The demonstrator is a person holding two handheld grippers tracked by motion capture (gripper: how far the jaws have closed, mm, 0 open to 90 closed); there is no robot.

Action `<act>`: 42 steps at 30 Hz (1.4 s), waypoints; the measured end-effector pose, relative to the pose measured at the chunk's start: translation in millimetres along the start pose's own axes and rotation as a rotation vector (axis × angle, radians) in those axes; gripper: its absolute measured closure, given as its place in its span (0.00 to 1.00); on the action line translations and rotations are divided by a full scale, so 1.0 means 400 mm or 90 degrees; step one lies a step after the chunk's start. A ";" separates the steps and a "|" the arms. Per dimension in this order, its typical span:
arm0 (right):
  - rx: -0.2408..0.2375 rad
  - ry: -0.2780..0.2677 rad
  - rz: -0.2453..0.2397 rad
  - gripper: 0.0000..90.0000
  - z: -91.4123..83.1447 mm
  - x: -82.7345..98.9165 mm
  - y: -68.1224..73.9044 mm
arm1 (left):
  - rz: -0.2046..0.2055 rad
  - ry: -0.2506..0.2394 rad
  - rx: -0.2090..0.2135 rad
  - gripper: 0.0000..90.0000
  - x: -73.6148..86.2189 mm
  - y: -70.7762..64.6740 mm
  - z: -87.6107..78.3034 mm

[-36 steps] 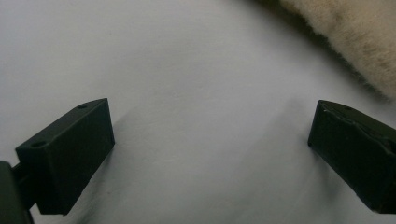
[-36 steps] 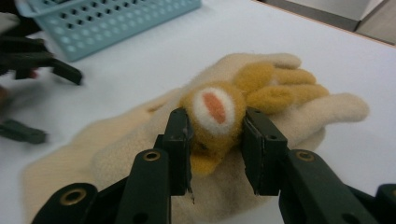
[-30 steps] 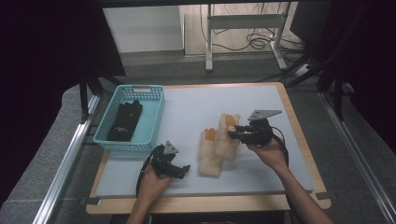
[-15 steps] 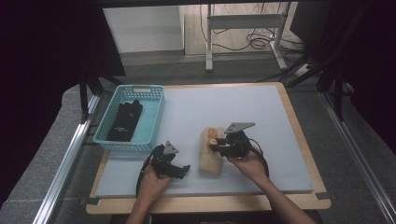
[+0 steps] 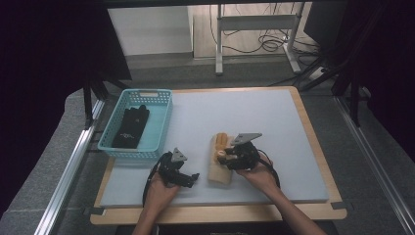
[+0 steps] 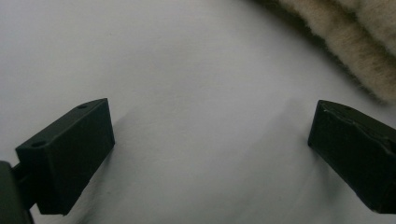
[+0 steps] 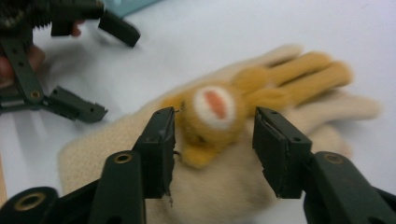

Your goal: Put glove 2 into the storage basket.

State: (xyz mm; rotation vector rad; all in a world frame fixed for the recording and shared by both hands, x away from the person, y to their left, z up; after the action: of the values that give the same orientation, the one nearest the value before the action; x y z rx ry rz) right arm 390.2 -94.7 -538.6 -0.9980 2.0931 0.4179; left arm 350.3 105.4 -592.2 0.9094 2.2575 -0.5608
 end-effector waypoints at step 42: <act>-0.016 0.024 -0.021 0.98 -0.031 0.136 -0.013 | -0.031 0.006 -0.029 0.01 0.047 0.010 -0.049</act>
State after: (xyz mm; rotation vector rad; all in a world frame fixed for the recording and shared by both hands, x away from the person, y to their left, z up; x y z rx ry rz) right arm 366.3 -133.3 -571.6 -1.0609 2.1061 0.4129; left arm 334.9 128.4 -592.0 0.8392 2.2968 -0.5259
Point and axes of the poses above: each handheld gripper's, and its own axes: z roughly forward along the jaws, x roughly out of its underside, y roughly to its left, the point moved 6 cm from there along z, roughly forward along the jaws, and after that the axes turned 9 degrees about x, right-handed, at the moved point
